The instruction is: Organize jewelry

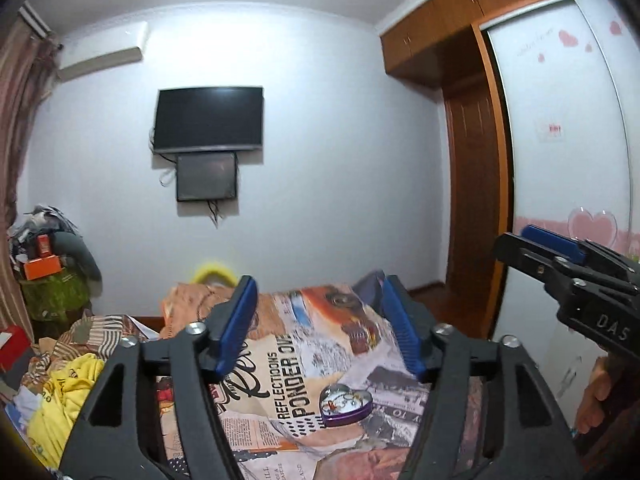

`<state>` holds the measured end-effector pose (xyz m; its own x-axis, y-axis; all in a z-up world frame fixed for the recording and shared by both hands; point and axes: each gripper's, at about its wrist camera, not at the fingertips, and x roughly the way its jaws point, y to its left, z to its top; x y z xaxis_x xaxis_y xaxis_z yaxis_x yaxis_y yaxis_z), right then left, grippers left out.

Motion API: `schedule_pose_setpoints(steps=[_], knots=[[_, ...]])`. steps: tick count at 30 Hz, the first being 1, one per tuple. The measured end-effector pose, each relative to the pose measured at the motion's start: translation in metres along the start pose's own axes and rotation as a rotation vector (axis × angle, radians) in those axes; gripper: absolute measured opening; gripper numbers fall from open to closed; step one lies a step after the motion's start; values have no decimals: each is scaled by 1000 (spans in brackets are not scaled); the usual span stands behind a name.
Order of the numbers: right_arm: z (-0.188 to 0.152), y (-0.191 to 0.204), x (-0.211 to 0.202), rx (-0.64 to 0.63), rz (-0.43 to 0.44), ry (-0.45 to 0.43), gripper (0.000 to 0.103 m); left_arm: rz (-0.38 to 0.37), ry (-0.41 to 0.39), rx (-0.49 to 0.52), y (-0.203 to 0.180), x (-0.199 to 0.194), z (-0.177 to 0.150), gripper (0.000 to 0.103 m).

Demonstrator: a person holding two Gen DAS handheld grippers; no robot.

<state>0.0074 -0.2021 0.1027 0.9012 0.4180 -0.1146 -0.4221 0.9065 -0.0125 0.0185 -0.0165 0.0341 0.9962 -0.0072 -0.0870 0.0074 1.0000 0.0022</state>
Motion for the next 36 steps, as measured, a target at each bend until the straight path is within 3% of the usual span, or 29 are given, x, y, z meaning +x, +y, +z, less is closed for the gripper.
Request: schedule_pose_setpoints(steps=[2, 4, 6, 13, 36], knots=[[0, 2, -6, 5, -20, -23, 48, 18, -21, -14, 1, -9, 1, 80], [-2, 3, -9, 11, -35, -31, 55, 28, -37, -19, 1, -16, 2, 91], [-4, 3, -7, 16, -56, -34, 75, 42, -47, -27, 2, -21, 3, 100], [-7, 5, -10, 18, -108, -38, 102, 61, -50, -22, 0, -29, -1, 103], [-14, 2, -18, -7, -120, -10, 103, 58, -6, -33, 2, -20, -8, 103]])
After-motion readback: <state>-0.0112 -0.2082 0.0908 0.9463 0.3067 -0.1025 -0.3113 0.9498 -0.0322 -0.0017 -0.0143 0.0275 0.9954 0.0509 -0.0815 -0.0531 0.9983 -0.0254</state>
